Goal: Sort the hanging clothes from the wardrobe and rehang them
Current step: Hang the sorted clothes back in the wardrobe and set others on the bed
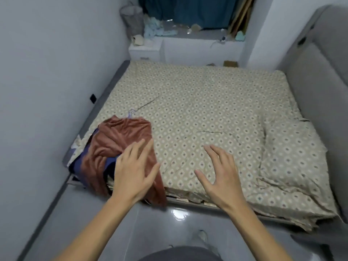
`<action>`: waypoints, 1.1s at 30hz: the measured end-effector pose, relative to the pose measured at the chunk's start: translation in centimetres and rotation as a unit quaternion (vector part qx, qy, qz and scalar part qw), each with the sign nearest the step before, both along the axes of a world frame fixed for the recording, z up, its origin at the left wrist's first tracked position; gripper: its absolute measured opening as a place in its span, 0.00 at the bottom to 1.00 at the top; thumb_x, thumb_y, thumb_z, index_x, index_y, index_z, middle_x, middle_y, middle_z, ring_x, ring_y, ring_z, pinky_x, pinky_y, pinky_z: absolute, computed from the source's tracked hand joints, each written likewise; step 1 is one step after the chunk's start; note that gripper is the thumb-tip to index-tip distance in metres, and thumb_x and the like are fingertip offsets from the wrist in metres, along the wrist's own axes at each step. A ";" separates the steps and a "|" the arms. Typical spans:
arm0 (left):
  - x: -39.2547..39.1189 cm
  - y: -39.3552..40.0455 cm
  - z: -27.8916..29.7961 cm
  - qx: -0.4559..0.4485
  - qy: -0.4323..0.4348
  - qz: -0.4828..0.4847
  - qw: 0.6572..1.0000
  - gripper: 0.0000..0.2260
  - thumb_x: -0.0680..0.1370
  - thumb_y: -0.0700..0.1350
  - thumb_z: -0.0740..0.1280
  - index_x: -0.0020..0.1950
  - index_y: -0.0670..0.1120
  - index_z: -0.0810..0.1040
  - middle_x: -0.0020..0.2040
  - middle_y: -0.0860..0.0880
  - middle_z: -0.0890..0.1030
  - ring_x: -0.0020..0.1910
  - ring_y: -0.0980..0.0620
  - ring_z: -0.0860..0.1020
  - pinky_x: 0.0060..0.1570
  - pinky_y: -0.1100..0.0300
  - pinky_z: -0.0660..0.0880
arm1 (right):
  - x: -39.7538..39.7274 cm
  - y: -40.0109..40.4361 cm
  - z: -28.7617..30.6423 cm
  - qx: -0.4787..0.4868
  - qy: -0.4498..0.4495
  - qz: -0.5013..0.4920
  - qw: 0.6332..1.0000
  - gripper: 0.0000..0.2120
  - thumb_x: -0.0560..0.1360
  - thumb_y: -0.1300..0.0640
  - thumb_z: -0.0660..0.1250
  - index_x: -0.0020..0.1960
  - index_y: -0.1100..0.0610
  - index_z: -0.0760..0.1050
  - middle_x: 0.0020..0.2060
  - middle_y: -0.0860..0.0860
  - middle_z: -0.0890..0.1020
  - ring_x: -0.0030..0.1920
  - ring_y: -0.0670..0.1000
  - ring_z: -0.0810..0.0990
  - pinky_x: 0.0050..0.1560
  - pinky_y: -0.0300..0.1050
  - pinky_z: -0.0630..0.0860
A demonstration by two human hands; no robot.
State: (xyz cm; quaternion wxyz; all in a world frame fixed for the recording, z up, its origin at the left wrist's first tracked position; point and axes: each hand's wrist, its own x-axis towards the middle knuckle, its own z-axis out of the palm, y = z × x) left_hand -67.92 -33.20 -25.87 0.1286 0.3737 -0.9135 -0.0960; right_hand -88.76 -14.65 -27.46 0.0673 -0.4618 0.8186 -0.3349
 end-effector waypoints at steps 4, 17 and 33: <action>3.9 -3.4 0.4 -0.010 -0.002 0.107 0.994 0.31 0.82 0.66 0.55 0.84 0.57 0.59 0.79 0.51 0.67 0.78 0.46 0.64 0.69 0.43 0.69 | -1.4 -7.6 0.3 0.001 0.008 0.091 0.996 0.34 0.78 0.34 0.63 0.80 0.44 0.63 0.74 0.44 0.68 0.76 0.49 0.64 0.77 0.56 0.64; 15.1 -18.7 -4.1 0.032 0.035 0.234 0.971 0.31 0.81 0.65 0.57 0.83 0.57 0.61 0.78 0.53 0.67 0.77 0.48 0.64 0.71 0.42 0.68 | 6.7 -28.9 -1.8 0.022 0.020 0.193 0.981 0.33 0.79 0.34 0.63 0.80 0.44 0.64 0.73 0.42 0.69 0.75 0.47 0.64 0.75 0.54 0.66; 12.7 -41.1 -8.1 0.051 0.006 0.154 0.987 0.29 0.82 0.63 0.58 0.81 0.54 0.66 0.75 0.51 0.72 0.75 0.46 0.67 0.67 0.40 0.72 | 7.9 -46.4 -7.7 0.062 -0.039 0.118 0.990 0.32 0.80 0.34 0.64 0.80 0.45 0.64 0.73 0.41 0.69 0.75 0.47 0.64 0.74 0.56 0.68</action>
